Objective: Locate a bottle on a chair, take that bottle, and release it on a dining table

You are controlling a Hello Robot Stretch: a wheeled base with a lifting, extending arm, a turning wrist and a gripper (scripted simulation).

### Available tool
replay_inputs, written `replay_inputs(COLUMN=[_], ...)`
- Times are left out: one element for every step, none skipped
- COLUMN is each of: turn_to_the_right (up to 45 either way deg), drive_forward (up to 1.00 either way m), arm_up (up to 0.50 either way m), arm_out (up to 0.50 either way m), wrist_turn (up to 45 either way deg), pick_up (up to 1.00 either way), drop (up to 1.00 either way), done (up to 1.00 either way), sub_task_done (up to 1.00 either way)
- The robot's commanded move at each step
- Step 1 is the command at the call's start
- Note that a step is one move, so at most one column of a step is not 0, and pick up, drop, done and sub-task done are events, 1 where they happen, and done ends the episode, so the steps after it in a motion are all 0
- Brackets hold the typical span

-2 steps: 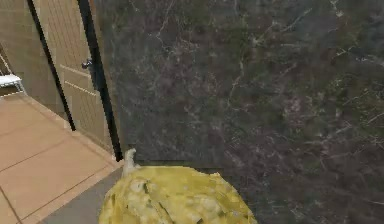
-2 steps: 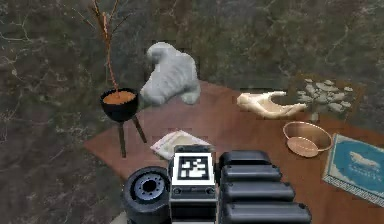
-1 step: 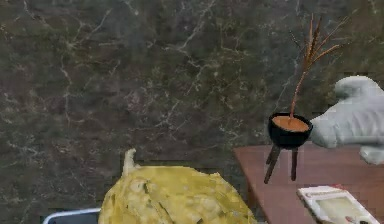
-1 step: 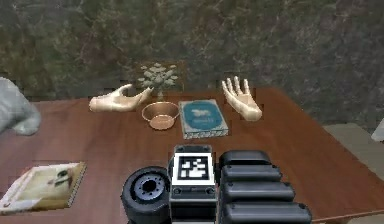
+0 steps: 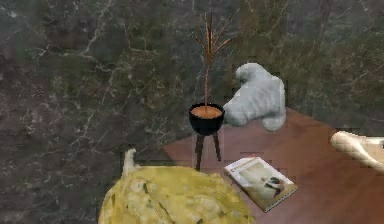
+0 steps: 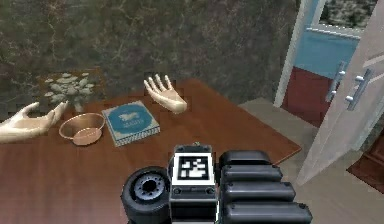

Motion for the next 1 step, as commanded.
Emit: replay_inputs(turn_to_the_right=[0.0], drive_forward=[0.0], arm_up=[0.0], arm_out=[0.44], wrist_turn=[0.0], pick_up=[0.0], drop=[0.0], done=[0.0], sub_task_done=[0.0])
